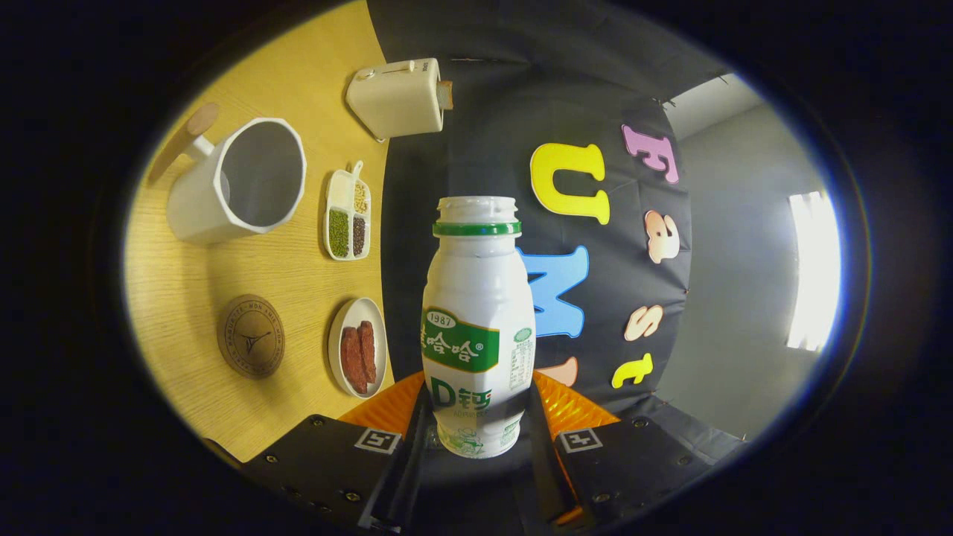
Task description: Take the bottle from table, then pour the juice into the cup, finally place the bottle on the coaster
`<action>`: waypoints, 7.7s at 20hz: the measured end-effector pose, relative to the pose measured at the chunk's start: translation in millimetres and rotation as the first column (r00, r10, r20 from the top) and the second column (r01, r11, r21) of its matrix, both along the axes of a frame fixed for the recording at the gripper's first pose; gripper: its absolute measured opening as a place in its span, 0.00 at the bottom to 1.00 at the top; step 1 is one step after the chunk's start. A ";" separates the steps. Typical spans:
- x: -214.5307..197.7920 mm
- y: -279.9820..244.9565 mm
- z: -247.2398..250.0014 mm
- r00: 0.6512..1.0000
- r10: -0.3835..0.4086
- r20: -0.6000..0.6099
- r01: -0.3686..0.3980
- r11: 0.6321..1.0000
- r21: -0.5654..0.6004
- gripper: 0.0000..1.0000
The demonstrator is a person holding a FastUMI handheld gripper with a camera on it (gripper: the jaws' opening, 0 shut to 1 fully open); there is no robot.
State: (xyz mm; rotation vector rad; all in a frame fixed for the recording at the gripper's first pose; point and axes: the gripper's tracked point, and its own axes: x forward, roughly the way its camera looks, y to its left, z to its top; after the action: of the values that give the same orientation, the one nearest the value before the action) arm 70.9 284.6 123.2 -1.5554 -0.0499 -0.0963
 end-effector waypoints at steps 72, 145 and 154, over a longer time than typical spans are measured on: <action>4.3 21.0 24.8 0.997 0.016 0.078 0.007 0.959 -0.282 0.62; 15.6 35.5 -68.2 0.943 0.270 -0.194 -0.063 0.719 0.692 0.63; 28.9 18.6 -111.9 0.912 0.350 -0.215 0.123 0.268 0.956 0.63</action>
State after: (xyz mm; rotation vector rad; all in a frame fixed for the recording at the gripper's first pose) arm 99.8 303.2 11.3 -0.2431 0.1955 0.2884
